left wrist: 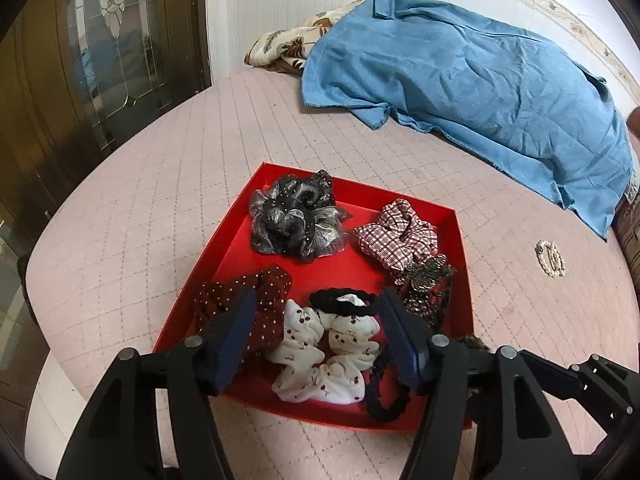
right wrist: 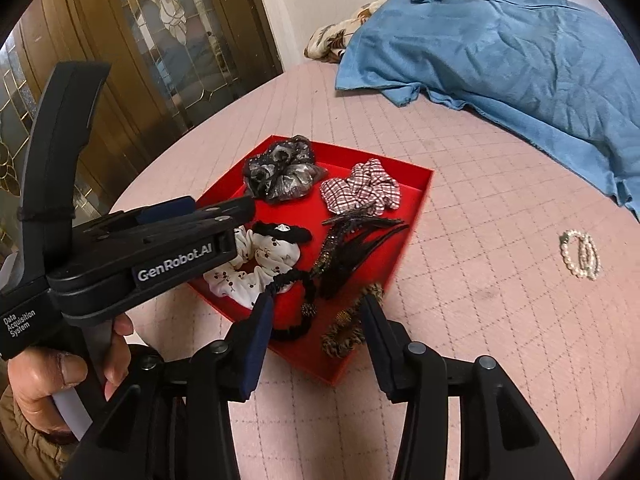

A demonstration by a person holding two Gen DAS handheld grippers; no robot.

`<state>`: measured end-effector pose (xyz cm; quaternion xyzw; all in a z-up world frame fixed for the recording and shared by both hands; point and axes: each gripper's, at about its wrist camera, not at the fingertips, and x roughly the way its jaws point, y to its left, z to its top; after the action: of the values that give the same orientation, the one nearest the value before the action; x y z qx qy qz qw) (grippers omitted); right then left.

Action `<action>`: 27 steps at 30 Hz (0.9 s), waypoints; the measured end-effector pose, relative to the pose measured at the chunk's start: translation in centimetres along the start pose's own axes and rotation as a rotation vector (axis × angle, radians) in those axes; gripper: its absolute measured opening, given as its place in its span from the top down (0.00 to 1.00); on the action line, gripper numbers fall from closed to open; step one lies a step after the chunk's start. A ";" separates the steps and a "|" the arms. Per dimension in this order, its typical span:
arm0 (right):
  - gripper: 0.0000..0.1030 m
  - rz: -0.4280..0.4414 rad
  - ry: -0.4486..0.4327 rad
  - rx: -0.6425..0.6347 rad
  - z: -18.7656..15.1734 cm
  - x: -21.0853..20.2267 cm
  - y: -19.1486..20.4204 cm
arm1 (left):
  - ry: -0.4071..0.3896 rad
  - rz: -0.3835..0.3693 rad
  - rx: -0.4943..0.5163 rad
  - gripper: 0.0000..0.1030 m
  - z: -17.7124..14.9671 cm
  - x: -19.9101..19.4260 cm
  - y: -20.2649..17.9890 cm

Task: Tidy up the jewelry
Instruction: 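Move both tools to the pearl bracelets and grasp one with the left tool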

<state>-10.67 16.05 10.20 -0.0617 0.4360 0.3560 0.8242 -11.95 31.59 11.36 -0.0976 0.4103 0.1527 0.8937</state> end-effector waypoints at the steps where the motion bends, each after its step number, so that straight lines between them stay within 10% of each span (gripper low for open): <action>1: 0.52 -0.001 -0.004 0.003 -0.1 -0.3 -0.1 | -0.002 0.002 0.002 0.37 0.0 -0.2 -0.1; 17: 0.35 -0.043 -0.074 0.075 -2.9 -4.9 -2.6 | -0.087 0.025 0.091 0.23 -1.7 -5.2 -3.9; 27: 0.35 -0.134 -0.071 0.267 -5.5 -5.9 -13.2 | -0.051 -0.068 0.252 0.23 -1.4 -3.7 -10.9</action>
<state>-8.09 0.86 8.53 0.0321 0.4451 0.2409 0.8619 -11.37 20.25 13.76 0.0053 0.3999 0.0720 0.9137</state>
